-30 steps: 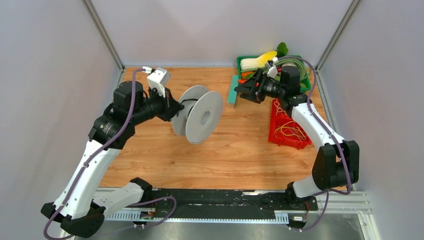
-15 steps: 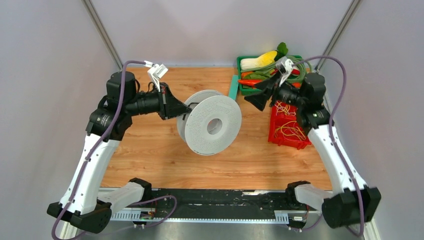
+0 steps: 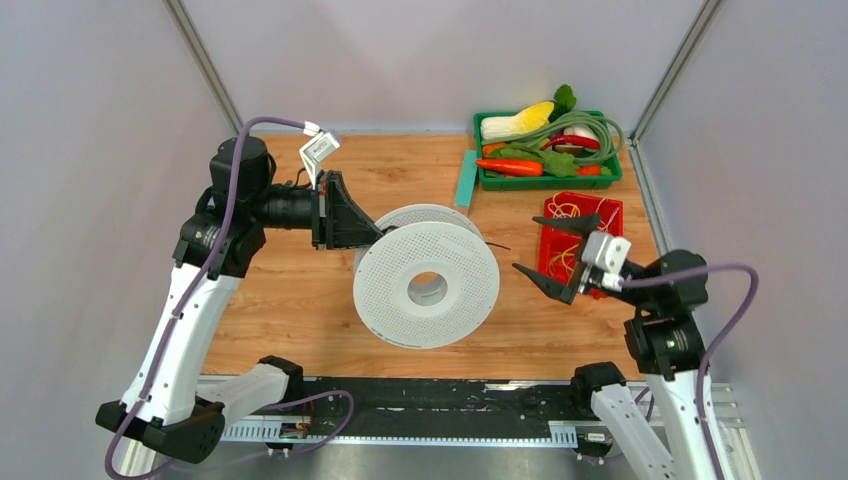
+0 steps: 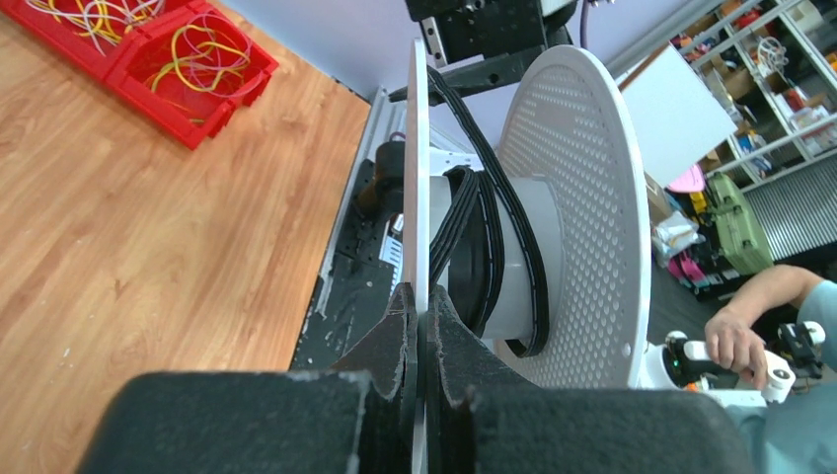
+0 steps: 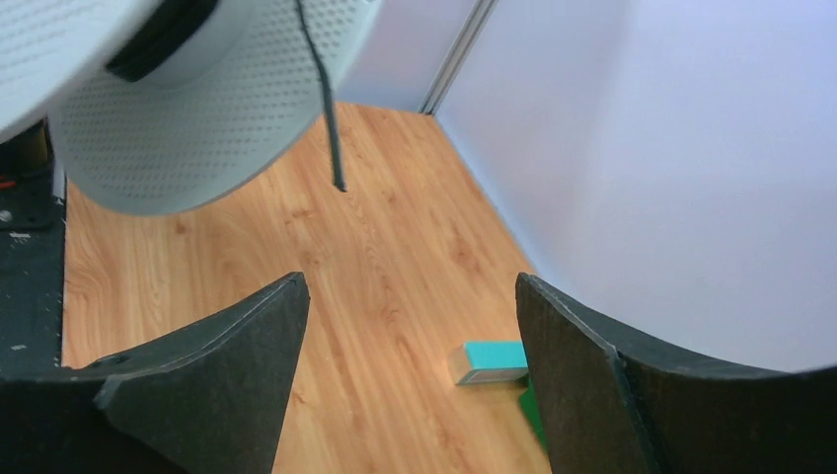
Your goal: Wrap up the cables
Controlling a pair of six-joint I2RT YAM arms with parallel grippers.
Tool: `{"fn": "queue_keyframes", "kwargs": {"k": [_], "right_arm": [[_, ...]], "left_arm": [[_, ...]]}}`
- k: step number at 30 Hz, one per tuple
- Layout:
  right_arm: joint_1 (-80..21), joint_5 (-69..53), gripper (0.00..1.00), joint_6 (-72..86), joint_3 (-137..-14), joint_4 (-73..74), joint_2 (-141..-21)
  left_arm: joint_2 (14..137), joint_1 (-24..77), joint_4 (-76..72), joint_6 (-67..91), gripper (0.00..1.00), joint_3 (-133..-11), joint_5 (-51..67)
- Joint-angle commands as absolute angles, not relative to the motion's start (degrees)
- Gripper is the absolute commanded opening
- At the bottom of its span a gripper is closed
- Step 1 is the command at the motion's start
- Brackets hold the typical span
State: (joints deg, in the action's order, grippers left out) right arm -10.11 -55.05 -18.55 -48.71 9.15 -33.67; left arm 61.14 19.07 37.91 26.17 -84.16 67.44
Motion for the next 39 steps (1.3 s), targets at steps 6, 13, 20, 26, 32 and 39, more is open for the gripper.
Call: {"fn": "queue_keyframes", "kwargs": {"k": [6, 13, 20, 26, 32, 39], "right_arm": [[-11.4, -59.6, 0.70, -25.2, -48.2, 9.4, -28.4], [-17.0, -57.5, 0.65, -22.5, -51.7, 8.4, -32.3], [-26.3, -49.7, 0.52, -26.7, -53.1, 11.0, -34.2], [-31.9, -43.3, 0.37, -30.0, -53.5, 11.9, -36.7], [-33.3, -40.1, 0.00, -28.2, -52.4, 8.6, -36.1], [-33.9, -38.7, 0.00, -19.3, -50.2, 6.0, -35.6]], "left_arm": [[58.7, 18.8, 38.8, 24.6, 0.00, -83.8, 71.8], [59.1, 18.8, 36.0, 27.7, 0.00, -82.4, 71.2], [59.1, 18.8, 33.5, 30.0, 0.00, -81.7, 71.0], [58.8, 18.8, 31.4, 31.6, 0.00, -80.6, 70.9], [58.1, 18.8, 28.3, 35.2, 0.00, -78.1, 68.6], [57.9, 15.7, 6.5, 57.0, 0.00, -71.2, 61.0]]}}
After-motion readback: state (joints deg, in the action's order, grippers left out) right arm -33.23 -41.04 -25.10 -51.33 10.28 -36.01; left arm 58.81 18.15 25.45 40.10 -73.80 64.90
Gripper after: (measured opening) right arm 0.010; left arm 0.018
